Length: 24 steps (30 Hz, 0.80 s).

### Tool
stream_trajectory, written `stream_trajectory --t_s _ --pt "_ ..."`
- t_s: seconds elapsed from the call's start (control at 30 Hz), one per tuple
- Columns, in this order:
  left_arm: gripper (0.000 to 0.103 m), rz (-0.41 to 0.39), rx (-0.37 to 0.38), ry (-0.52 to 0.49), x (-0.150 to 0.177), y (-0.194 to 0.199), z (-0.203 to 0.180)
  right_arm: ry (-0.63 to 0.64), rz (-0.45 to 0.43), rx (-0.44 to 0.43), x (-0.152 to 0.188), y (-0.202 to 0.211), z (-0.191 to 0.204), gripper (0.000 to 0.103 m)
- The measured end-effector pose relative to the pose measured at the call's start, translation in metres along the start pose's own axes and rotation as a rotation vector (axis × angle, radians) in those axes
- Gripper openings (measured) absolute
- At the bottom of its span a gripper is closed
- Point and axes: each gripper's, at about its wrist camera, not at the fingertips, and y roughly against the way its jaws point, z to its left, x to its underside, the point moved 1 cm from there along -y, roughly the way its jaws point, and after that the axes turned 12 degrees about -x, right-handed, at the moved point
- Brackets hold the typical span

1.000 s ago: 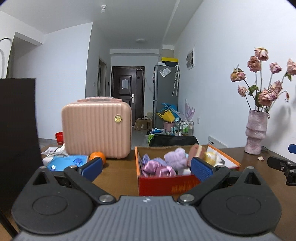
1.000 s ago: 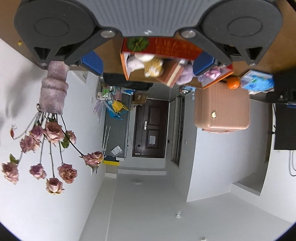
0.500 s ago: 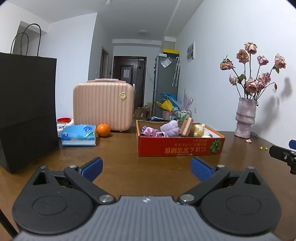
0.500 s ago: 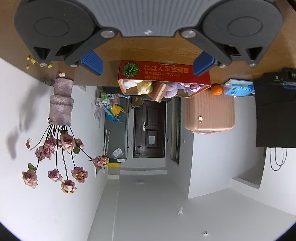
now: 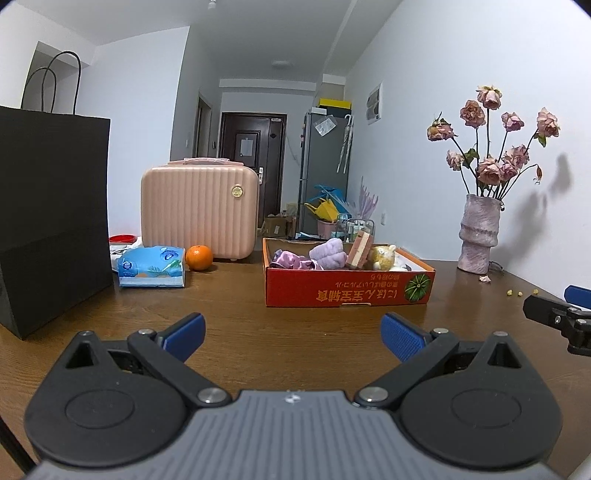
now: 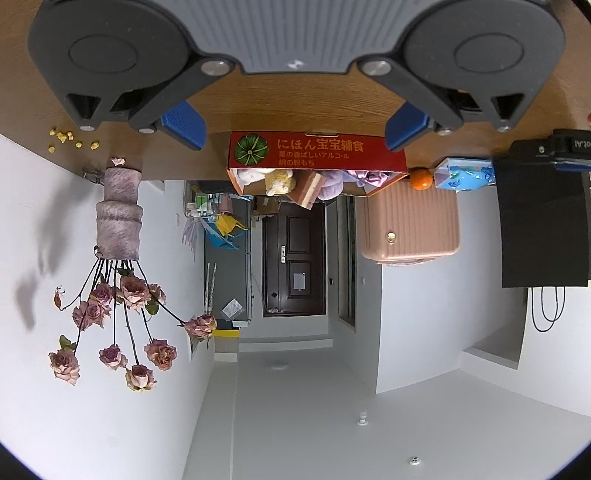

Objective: Organize soft objects

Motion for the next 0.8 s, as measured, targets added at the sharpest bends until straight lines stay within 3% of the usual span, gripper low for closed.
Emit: stream_trajectory --t_s 0.8 --pt "0.103 -0.005 0.007 -0.020 0.0005 0.0041 -0.0002 0.007 0.002 -0.002 -0.0006 0.0031 0.0022 0.103"
